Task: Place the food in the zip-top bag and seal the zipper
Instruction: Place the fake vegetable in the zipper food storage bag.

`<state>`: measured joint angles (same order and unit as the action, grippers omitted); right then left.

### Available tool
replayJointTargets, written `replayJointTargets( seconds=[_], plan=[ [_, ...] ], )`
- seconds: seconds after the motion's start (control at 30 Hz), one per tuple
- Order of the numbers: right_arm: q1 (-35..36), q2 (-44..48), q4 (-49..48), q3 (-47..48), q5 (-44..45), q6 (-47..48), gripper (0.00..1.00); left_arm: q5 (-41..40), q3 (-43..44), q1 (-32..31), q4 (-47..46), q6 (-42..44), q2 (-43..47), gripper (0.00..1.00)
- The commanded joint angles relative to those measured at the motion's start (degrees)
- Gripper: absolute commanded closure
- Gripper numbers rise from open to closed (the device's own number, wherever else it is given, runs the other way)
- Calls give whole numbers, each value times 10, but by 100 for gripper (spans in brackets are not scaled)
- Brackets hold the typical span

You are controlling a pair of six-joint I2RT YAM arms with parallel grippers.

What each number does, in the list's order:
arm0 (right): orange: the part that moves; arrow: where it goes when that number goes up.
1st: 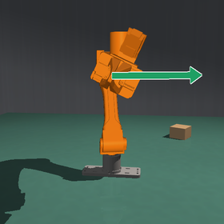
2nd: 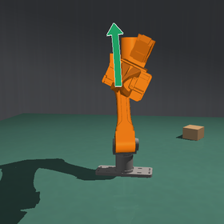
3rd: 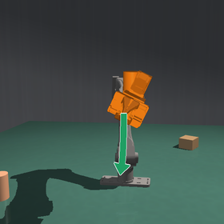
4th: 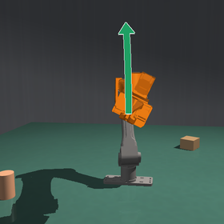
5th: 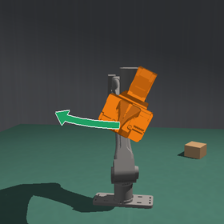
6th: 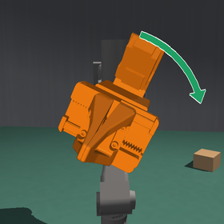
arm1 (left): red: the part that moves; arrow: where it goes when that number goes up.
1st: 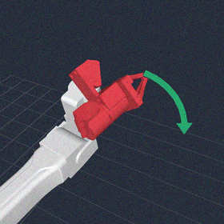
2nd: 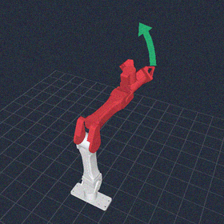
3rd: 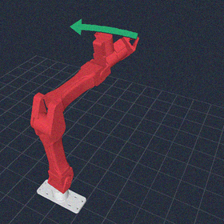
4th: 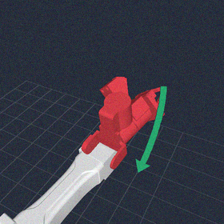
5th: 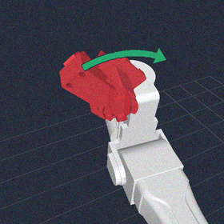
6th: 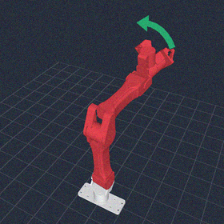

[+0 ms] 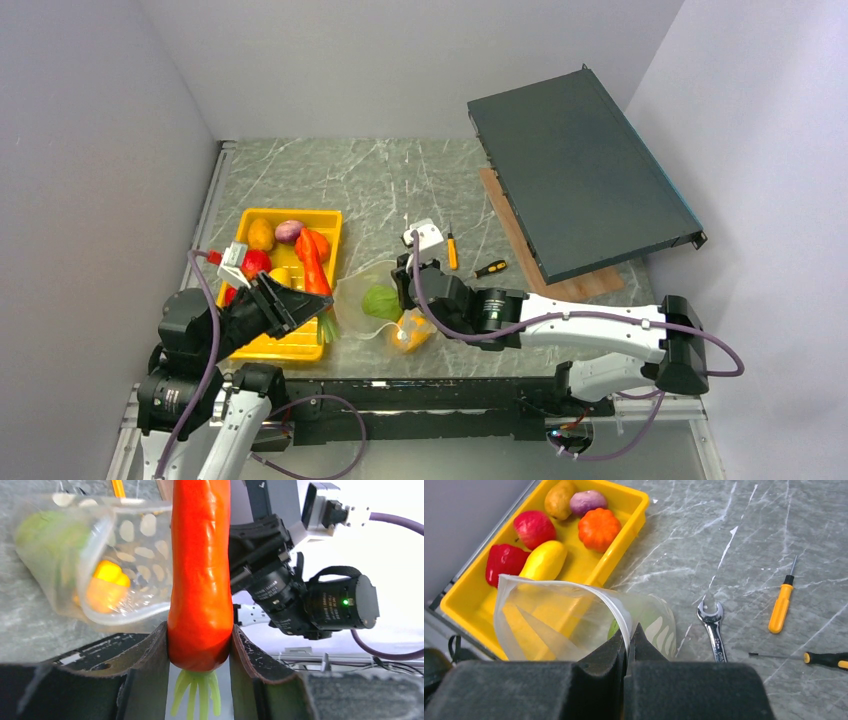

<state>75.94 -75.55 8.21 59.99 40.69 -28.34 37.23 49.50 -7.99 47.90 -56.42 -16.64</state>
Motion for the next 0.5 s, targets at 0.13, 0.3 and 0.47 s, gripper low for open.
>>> replayJointTargets(
  seconds=[0.13,0.3,0.47],
  plan=[
    [1,-39,-46,64,73,-79,100,88,-51,-1,-57,-68,15,82],
    [2,-52,-61,72,78,-76,100,125,-141,-1,-94,-95,31,83],
    [3,-51,-99,48,63,-49,100,139,-211,-1,-199,-184,55,81]
  ],
)
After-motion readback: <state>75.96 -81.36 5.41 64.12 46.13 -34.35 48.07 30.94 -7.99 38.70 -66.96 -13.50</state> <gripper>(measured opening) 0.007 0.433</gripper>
